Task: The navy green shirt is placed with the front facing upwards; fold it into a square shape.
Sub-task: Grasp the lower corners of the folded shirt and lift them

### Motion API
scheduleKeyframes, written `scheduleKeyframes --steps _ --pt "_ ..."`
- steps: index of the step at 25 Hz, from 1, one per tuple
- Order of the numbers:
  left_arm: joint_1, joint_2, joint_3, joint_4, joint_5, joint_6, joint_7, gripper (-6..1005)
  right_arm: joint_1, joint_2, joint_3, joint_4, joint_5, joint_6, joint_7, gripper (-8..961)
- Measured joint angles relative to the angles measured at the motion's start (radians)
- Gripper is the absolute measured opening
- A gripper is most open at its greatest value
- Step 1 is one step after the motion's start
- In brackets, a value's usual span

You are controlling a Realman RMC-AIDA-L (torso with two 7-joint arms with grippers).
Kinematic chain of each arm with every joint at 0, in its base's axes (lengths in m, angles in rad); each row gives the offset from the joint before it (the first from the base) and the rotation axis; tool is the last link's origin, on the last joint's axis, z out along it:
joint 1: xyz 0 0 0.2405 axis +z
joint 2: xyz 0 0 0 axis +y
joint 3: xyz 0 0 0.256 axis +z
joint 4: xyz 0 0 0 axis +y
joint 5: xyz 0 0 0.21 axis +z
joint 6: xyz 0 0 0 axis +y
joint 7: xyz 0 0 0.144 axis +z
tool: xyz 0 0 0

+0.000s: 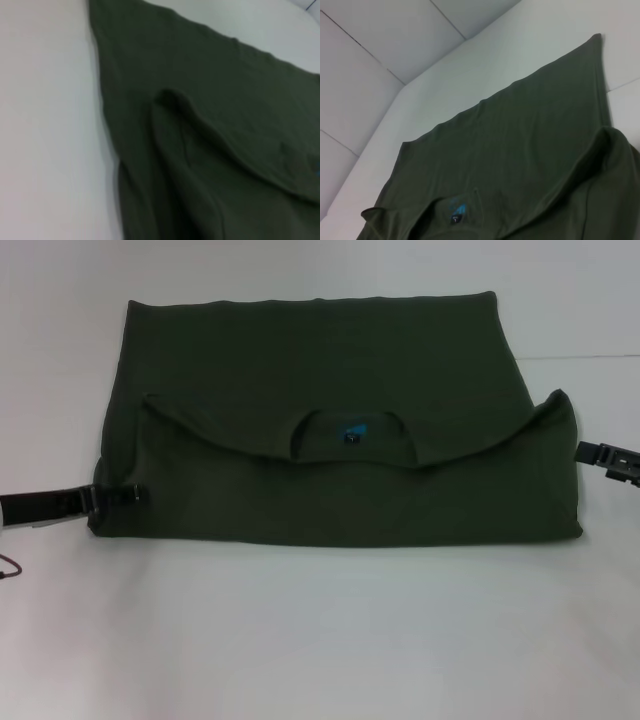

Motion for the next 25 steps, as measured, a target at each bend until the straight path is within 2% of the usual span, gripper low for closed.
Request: scheduleKeyframes --steps 8,24,25 --pt "0.001 -0.001 0.005 -0.008 0.013 -0.012 0.000 891 0.002 0.000 -0.012 0.002 0.000 0.004 -0.002 925" --pt "-0.003 -0.006 0.042 -0.007 0.039 -0.033 0.018 777 0.007 0.004 -0.026 0.002 0.000 0.010 0.003 921" --pt "-0.001 -0.007 0.048 -0.006 0.040 -0.040 0.023 716 0.007 0.004 -0.026 0.002 0.000 0.010 0.004 921"
